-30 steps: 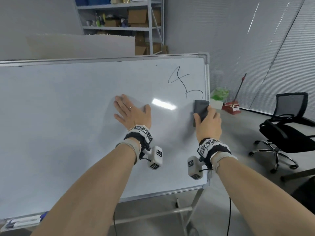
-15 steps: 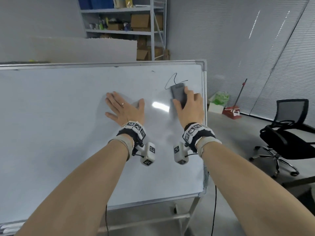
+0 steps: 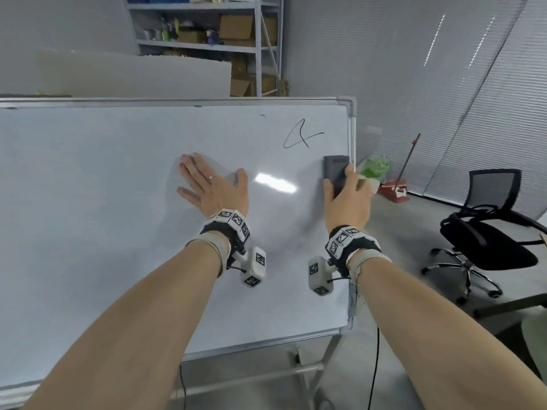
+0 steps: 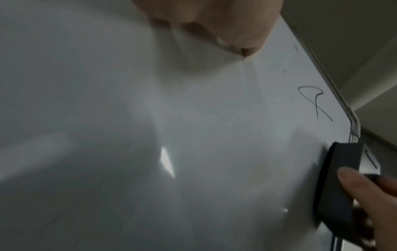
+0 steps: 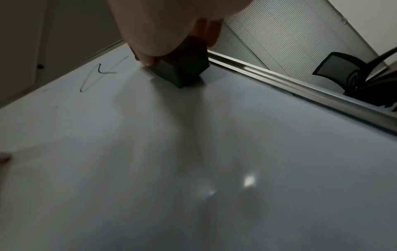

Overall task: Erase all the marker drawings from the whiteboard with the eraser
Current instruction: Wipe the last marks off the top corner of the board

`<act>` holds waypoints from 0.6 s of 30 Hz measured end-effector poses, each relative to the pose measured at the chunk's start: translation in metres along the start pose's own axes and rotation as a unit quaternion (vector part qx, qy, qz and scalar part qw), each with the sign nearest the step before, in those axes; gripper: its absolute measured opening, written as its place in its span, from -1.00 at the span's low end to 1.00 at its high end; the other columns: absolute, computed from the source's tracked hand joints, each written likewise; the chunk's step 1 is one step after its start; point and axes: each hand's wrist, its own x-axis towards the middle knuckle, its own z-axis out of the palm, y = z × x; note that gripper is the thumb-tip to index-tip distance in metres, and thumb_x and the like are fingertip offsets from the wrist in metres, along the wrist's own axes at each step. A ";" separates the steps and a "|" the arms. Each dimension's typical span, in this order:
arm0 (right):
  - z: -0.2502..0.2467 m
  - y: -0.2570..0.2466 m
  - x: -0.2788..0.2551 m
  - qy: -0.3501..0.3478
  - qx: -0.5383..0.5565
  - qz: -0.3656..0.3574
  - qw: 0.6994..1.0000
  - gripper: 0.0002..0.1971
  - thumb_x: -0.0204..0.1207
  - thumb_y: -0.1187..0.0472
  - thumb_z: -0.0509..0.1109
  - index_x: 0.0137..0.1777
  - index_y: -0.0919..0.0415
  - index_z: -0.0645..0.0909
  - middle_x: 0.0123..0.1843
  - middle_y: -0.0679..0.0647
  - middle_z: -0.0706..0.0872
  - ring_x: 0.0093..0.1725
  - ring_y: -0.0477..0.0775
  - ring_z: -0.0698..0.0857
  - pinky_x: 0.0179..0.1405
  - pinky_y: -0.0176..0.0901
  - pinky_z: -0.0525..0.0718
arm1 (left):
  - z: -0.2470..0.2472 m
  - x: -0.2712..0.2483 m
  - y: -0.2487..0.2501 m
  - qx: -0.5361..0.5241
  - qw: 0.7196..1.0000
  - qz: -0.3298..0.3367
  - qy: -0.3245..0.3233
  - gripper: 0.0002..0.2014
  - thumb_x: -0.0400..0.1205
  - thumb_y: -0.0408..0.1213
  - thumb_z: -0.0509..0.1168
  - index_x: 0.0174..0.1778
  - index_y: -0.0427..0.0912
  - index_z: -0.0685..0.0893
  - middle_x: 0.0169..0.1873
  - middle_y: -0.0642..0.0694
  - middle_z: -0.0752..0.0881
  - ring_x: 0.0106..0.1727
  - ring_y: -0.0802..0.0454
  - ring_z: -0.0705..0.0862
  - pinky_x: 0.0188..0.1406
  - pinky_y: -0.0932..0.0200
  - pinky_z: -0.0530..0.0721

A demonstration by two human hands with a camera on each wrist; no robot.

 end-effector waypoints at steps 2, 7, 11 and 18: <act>0.000 0.004 -0.004 0.000 -0.010 -0.004 1.000 -0.40 0.60 -0.21 0.30 0.56 0.04 0.39 0.22 0.23 0.56 0.20 0.30 0.57 -0.06 0.14 0.68 | 0.001 0.000 0.000 -0.001 1.000 -0.001 0.001 -0.01 0.52 0.25 0.10 0.73 -0.24 -0.12 0.73 -0.18 -0.13 0.75 -0.11 -0.16 0.65 -0.35 -0.12; -0.008 0.004 0.033 0.017 -0.004 0.067 0.998 -0.42 0.63 -0.15 0.34 0.58 0.07 0.41 0.38 0.23 0.51 0.34 0.27 0.50 0.19 0.20 0.62 | 0.003 -0.003 0.012 -0.018 1.000 -0.003 -0.011 -0.06 0.53 0.20 0.10 0.73 -0.21 -0.11 0.73 -0.15 -0.14 0.75 -0.09 -0.17 0.66 -0.33 -0.12; 0.004 -0.010 0.036 0.036 0.023 0.080 0.996 -0.41 0.62 -0.13 0.36 0.58 0.10 0.41 0.44 0.27 0.48 0.38 0.27 0.48 0.28 0.17 0.59 | -0.002 0.006 0.001 -0.020 1.000 -0.009 -0.007 -0.08 0.53 0.16 0.12 0.73 -0.17 -0.08 0.73 -0.14 -0.13 0.75 -0.11 -0.16 0.66 -0.30 -0.13; 0.029 -0.100 0.012 -0.032 0.107 -0.127 0.986 -0.41 0.53 -0.16 0.41 0.50 0.07 0.47 0.28 0.17 0.52 0.22 0.20 0.53 0.09 0.00 0.64 | -0.021 0.034 -0.030 0.000 1.000 -0.026 -0.009 -0.20 0.55 0.06 0.10 0.71 -0.19 0.10 0.73 -0.05 -0.09 0.74 -0.10 -0.14 0.65 -0.35 -0.07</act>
